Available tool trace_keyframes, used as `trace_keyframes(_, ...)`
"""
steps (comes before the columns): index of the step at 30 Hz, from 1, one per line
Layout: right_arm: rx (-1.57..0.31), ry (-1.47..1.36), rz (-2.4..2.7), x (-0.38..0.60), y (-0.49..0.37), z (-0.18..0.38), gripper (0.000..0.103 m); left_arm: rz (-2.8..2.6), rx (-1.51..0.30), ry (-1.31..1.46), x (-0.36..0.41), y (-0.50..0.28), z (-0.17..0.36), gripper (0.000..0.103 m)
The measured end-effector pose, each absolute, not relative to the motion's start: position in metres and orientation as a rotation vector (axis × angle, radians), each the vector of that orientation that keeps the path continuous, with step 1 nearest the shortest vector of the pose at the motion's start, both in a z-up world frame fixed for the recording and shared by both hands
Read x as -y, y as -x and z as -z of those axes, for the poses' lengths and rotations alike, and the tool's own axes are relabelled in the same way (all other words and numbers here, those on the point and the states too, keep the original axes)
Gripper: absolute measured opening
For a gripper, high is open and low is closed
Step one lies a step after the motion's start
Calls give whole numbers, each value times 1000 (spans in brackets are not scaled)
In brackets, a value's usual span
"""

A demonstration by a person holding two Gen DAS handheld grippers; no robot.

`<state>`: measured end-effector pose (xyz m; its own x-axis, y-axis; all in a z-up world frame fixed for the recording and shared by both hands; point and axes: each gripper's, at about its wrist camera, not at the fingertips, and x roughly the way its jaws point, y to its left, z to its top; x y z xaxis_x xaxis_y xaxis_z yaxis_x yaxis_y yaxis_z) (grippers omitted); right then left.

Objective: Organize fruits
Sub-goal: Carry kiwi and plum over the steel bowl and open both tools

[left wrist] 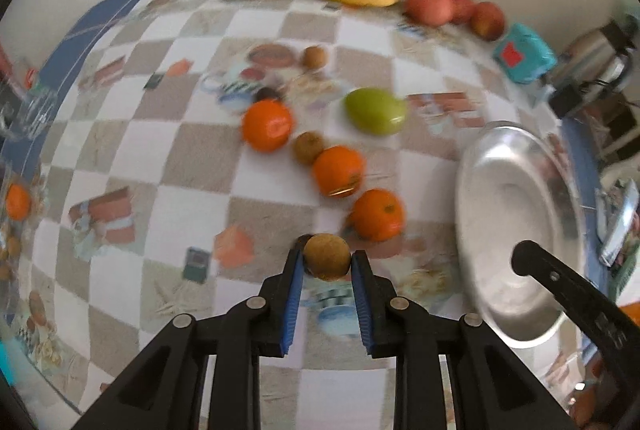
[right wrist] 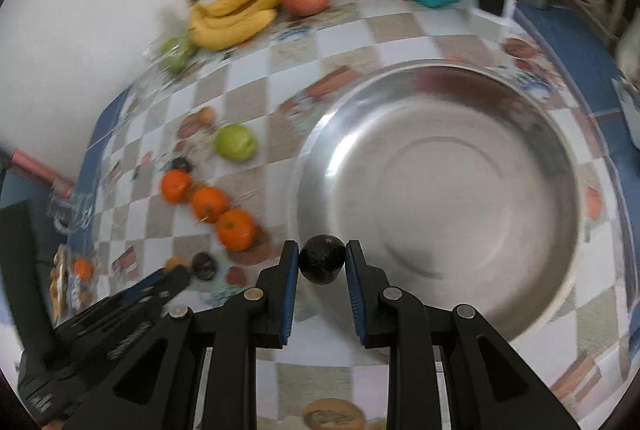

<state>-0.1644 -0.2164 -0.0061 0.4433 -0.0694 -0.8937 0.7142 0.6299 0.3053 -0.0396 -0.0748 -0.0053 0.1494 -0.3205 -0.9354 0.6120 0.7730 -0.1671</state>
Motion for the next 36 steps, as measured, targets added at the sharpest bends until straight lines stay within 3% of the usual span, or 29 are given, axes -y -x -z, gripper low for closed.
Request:
trace_keyframes(9,-975,-876,739,266,212,16,25,888,-1155,-376,122,80,-11,26)
trace_keyframes(24,-991,-902,802,283,224,21,25,996,-1167,-419,178,101,7,27)
trace_keyframes(27,-993,-897,813,283,224,20,25,995,-1176,-408,176,100,8,39)
trace_keyframes(28,-990,-898,812,283,224,20,28,995,-1180,-407,176,100,8,50)
trace_keyframes(29,-986,-897,812,283,225,19,34,995,-1181,-406,175,100,8,53)
trace_keyframes(31,-986,-886,818,283,225,17,40,995,-1183,-407,174,100,6,53)
trace_keyframes(34,-984,-877,819,282,225,15,40,979,-1192,-397,170,98,4,55)
trace_keyframes(36,-986,-872,823,282,225,14,40,947,-1207,-394,165,94,3,61)
